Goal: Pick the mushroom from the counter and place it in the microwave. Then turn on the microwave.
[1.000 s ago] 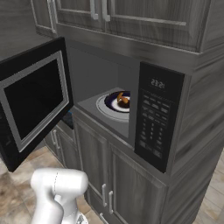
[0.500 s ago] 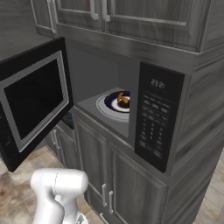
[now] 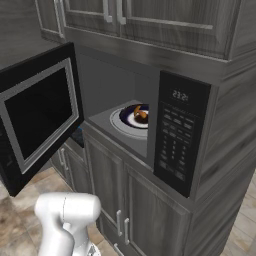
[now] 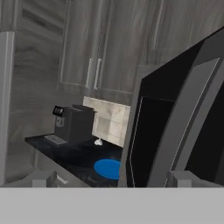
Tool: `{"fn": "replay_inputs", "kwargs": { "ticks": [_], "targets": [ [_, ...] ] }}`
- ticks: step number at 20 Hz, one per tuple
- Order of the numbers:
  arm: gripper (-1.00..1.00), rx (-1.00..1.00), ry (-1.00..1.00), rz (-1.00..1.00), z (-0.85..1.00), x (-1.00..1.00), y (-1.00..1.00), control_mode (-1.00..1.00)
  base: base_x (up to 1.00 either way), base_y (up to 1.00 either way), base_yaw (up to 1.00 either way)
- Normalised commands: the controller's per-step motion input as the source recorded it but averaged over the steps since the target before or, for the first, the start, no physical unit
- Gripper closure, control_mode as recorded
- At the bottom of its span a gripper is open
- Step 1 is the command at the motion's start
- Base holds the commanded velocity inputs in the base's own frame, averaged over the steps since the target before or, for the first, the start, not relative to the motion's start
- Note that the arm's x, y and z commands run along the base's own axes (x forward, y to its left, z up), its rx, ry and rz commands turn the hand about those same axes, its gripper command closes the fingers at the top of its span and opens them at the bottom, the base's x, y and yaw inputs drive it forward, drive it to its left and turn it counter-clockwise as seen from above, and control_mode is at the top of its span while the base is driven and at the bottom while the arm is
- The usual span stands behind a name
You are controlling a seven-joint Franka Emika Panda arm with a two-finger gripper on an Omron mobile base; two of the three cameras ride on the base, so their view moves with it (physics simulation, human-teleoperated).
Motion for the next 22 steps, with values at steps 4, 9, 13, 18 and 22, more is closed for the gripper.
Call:
{"fn": "replay_inputs", "kwargs": {
  "ticks": [4, 9, 13, 18, 22],
  "targets": [
    [-1.00, 0.00, -0.04, 0.00, -0.11, 0.00, 0.00, -1.00, 0.00, 0.00, 0.00],
    [-1.00, -0.01, -0.03, 0.00, -0.09, 0.00, 0.10, -1.00, 0.00, 0.00, 0.00],
    [-1.00, -0.02, 0.00, 0.00, -0.05, 0.00, 0.21, -1.00, 0.00, 0.00, 0.00],
    [-1.00, -0.01, 0.00, 0.00, -0.04, 0.20, 0.13, -1.00, 0.00, 0.00, 0.00],
    [-1.00, 0.00, 0.00, 0.00, -0.03, 0.35, 0.05, -1.00, 0.00, 0.00, 0.00]
  ]
}}
